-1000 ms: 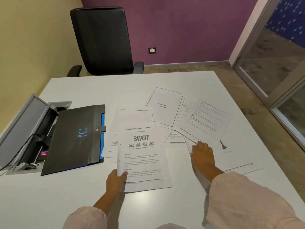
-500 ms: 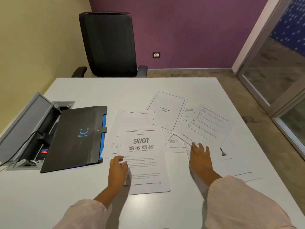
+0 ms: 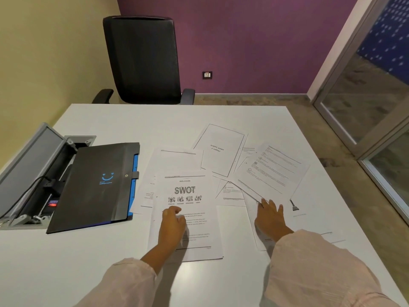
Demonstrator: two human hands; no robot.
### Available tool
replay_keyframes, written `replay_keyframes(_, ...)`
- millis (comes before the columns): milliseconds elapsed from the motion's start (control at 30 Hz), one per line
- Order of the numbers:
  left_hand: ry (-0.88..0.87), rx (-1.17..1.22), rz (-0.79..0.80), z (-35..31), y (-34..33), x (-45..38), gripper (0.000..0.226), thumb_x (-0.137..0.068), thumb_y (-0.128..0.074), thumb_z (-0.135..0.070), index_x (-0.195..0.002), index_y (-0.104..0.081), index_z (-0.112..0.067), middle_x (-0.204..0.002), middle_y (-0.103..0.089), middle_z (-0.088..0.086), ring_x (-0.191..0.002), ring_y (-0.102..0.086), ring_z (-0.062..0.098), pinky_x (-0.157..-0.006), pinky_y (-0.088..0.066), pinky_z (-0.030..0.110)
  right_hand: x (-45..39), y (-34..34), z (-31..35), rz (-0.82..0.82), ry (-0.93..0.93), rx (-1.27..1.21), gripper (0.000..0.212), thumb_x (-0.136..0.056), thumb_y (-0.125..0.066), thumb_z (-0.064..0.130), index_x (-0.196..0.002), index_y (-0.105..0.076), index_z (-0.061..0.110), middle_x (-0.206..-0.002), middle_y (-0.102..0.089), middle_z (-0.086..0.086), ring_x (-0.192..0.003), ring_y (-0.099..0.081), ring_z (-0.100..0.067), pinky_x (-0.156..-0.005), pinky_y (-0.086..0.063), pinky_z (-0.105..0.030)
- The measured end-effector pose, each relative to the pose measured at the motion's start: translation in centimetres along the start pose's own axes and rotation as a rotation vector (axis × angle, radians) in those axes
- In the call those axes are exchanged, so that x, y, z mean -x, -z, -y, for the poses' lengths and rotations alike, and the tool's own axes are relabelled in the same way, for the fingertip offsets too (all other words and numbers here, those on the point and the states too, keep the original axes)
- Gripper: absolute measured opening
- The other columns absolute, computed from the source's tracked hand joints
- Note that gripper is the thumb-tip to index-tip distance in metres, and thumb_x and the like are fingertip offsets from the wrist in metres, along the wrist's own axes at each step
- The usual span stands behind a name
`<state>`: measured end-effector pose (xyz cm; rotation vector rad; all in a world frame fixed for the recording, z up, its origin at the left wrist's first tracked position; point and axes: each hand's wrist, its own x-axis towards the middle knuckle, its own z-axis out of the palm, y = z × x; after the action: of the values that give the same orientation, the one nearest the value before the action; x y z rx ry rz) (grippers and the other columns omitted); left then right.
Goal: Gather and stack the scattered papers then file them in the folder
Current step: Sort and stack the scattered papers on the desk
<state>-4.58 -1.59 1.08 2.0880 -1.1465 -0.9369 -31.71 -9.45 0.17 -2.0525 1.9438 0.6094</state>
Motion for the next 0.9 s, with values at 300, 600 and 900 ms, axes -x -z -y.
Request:
replay_keyframes(300, 0.290, 0.511, 0.358, -1.6, 0.1, 0.4, 0.018, -0.081, -0.056, -0.021, -0.065, -0.051, -0.014, -0.058, -0.048, 0.005, -0.043, -0.044, 0.012, -0.045, -0.035, 0.021, 2.5, -0.6, 2.3, -0.102, 0.155, -0.276, 0.064, -0.094, -0.042, 0.024, -0.147, -0.012, 0.007, -0.157, -0.013, -0.005, -0.145, -0.013, -0.026, -0.118, -0.008, -0.044)
replay_keyframes(600, 0.462, 0.630, 0.392, -1.7, -0.4, 0.1, 0.028, -0.084, -0.064, -0.029, -0.097, -0.060, -0.005, -0.085, -0.064, 0.010, -0.076, -0.062, 0.026, -0.060, -0.056, 0.034, 8.5, -2.0, 3.4, -0.175, 0.872, -0.228, 0.054, -0.093, -0.014, 0.047, -0.139, -0.038, 0.031, -0.143, -0.039, 0.018, -0.132, -0.031, 0.003, -0.118, -0.007, -0.025)
replay_keyframes(900, 0.513, 0.595, 0.155, -1.1, 0.7, 0.9, 0.017, -0.085, -0.044, -0.002, -0.076, -0.058, -0.007, -0.067, -0.056, 0.013, -0.056, -0.053, 0.025, -0.057, -0.058, 0.035, 5.9, -0.1, -1.7, -0.056, 0.330, -0.911, 0.049, -0.068, -0.069, 0.060, -0.107, -0.064, 0.030, -0.120, -0.058, 0.001, -0.103, -0.055, 0.012, -0.103, -0.042, -0.030)
